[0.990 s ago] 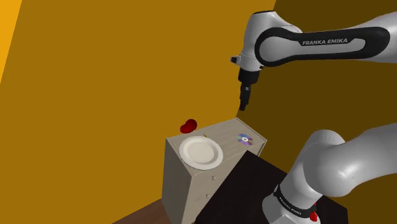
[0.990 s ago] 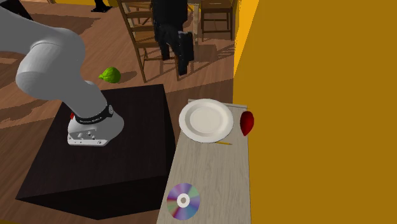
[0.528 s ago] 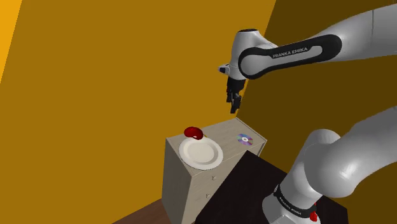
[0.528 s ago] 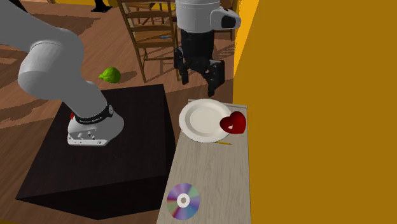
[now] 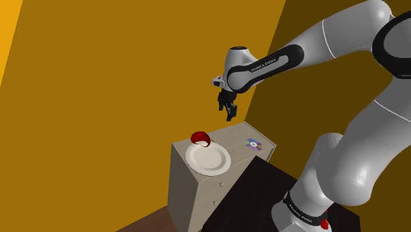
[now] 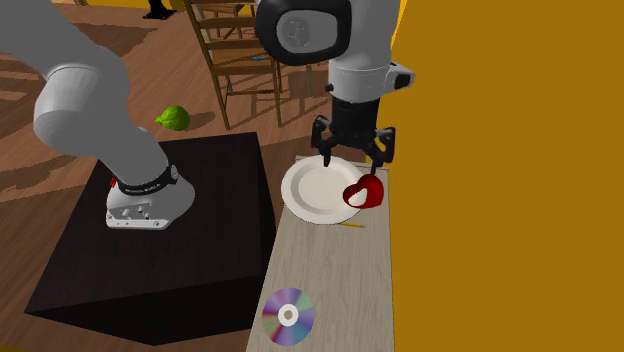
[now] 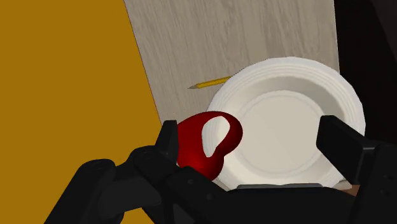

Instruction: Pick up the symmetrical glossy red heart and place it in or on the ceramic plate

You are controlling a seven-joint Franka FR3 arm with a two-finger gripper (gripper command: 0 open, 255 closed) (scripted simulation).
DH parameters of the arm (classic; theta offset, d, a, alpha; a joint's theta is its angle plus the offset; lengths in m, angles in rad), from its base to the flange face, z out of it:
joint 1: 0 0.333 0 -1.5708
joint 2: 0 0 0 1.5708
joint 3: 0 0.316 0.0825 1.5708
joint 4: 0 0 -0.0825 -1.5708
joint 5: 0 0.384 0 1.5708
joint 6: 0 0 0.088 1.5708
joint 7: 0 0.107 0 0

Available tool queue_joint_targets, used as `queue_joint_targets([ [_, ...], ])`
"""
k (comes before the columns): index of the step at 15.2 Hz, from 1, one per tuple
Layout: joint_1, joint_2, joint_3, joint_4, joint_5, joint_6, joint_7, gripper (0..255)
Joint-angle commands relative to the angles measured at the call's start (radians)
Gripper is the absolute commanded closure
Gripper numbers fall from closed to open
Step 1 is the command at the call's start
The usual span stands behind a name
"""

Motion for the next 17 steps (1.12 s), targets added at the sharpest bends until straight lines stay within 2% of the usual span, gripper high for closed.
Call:
queue_joint_targets([
  [1, 0.02, 0.1, -0.015, 0.044, 0.045, 0.064, -0.107, 0],
  [6, 0.024, 0.307, 0.001, 0.15, 0.175, 0.172, -0.369, 0],
  [11, -0.017, 0.495, 0.078, 0.277, 0.279, 0.241, -0.601, 0],
  [17, -0.033, 0.556, 0.094, 0.284, 0.306, 0.293, -0.622, 0],
])
